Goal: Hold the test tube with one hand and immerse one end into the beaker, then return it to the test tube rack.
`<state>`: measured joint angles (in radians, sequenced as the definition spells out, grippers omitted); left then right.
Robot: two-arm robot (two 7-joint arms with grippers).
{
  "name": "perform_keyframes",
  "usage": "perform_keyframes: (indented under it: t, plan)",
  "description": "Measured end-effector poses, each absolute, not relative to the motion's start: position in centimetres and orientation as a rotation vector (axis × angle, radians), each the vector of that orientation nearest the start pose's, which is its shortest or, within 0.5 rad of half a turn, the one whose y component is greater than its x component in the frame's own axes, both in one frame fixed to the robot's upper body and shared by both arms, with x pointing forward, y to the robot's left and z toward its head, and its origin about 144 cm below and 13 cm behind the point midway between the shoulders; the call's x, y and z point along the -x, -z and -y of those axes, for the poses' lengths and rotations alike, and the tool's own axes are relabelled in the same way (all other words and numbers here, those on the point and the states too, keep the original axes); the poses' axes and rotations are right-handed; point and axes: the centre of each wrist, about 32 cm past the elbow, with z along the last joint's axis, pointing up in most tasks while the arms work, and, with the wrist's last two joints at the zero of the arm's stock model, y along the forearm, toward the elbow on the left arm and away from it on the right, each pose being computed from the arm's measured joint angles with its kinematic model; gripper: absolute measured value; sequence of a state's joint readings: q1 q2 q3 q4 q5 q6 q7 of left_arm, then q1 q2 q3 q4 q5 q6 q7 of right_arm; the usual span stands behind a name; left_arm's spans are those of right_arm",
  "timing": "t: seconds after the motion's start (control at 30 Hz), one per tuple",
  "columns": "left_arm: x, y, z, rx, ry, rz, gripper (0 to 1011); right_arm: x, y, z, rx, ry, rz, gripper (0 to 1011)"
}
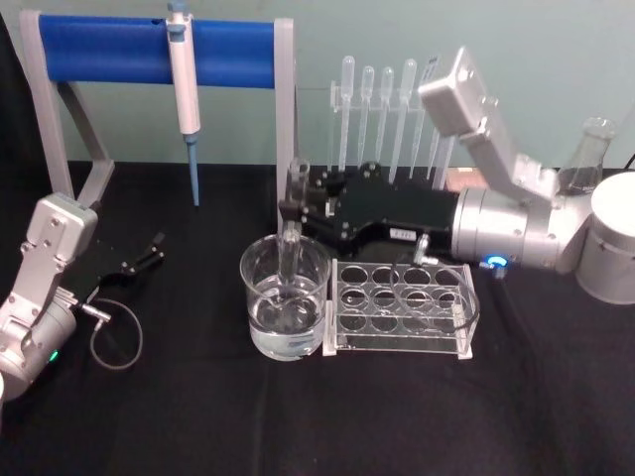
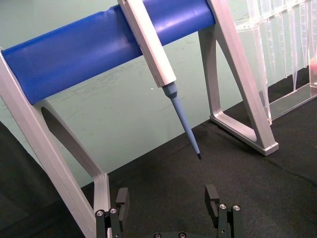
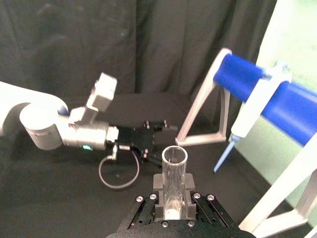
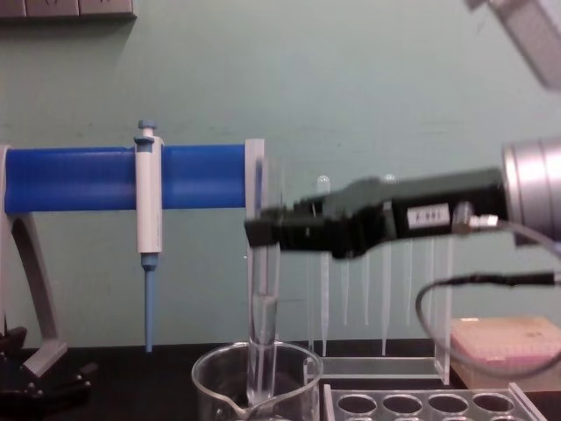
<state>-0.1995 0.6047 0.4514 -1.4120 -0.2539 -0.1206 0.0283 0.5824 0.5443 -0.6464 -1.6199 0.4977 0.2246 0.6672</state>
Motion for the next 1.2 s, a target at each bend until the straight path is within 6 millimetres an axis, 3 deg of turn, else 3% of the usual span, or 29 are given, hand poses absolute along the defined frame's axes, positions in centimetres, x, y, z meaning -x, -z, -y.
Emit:
perform_keyframes:
  t: [0.37, 0.6, 0.9, 1.2]
  plan:
    - [-48.9, -114.0, -31.0, -0.304, -1.248, 0.285, 1000, -52.6, -133.7, 21.9, 0.144, 0.380, 0.210, 241]
    - [-48.9, -114.0, -31.0, -0.304, -1.248, 0.285, 1000, -51.1, -135.7, 24.1, 0.123, 0.413, 0.218, 241]
    - [-48.9, -114.0, -31.0, -0.304, -1.248, 0.285, 1000, -49.7, -135.5, 27.7, 0.140, 0.482, 0.208, 241]
    - [-48.9, -114.0, -31.0, -0.304, -1.248, 0.285, 1000, -49.3, -133.4, 30.4, 0.176, 0.536, 0.166, 241]
